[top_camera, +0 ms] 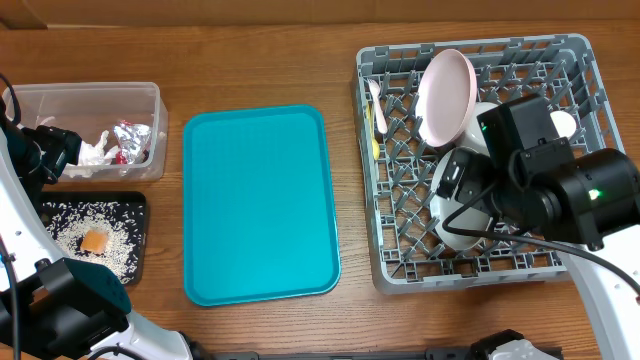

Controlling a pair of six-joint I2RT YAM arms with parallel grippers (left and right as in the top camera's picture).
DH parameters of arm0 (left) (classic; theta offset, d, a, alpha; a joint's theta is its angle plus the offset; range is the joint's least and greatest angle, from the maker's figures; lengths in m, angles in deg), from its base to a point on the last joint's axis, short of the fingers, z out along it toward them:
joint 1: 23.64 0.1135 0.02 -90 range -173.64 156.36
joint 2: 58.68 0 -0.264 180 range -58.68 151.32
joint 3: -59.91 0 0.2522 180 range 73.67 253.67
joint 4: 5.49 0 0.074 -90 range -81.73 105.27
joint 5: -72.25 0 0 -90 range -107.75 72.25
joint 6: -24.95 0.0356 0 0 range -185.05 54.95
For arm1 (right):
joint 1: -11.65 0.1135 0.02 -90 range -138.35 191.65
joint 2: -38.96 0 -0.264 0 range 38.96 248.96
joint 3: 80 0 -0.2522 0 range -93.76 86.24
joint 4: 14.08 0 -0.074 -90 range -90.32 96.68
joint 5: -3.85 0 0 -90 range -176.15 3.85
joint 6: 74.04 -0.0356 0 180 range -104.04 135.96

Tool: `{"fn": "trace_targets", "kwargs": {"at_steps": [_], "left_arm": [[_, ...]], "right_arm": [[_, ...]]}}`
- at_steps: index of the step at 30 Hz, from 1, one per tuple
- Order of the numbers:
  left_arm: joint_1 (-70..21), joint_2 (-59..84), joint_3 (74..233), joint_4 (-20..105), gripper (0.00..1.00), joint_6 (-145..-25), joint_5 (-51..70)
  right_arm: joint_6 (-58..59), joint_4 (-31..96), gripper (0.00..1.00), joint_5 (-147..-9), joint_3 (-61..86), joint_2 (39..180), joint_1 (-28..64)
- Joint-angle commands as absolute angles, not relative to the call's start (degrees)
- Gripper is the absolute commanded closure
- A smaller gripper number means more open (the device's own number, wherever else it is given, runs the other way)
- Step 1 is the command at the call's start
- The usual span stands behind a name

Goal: Sort waste into correct bins and load items into the dishwasher rack

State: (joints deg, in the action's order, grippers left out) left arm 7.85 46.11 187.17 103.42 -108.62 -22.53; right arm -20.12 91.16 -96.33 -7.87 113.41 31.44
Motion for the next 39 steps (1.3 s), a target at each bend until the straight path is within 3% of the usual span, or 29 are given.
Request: {"fn": "trace_targets", "kwargs": {"at_steps": [1, 7, 20, 28, 39], "left_arm": [[7.3, 45.7, 186.9, 103.6, 0.00, -109.4, -23.1], [7.3, 45.7, 186.9, 103.6, 0.00, -109.4, -23.1], [7.3, 45.7, 186.9, 103.6, 0.00, -109.4, -23.1], [7.3, 45.7, 186.9, 103.6, 0.00, -109.4, -23.1], [7.3, 45.7, 186.9, 103.6, 0.00, -109.4, -23.1]], "right_arm": [[-15.7, 86.8, 0.00, -98.5, -6.6, 109.2, 30.3], [-9.3, 75.6, 0.00, -91.9, 5.8, 98.2, 24.6], [6.4, 36.9, 0.00, -72.5, 54.1, 65.5, 17.3], [5.5, 24.8, 0.00, -72.5, 71.2, 50.5, 17.0], [5.6, 20.8, 0.00, -69.9, 78.4, 41.5, 9.7]]}}
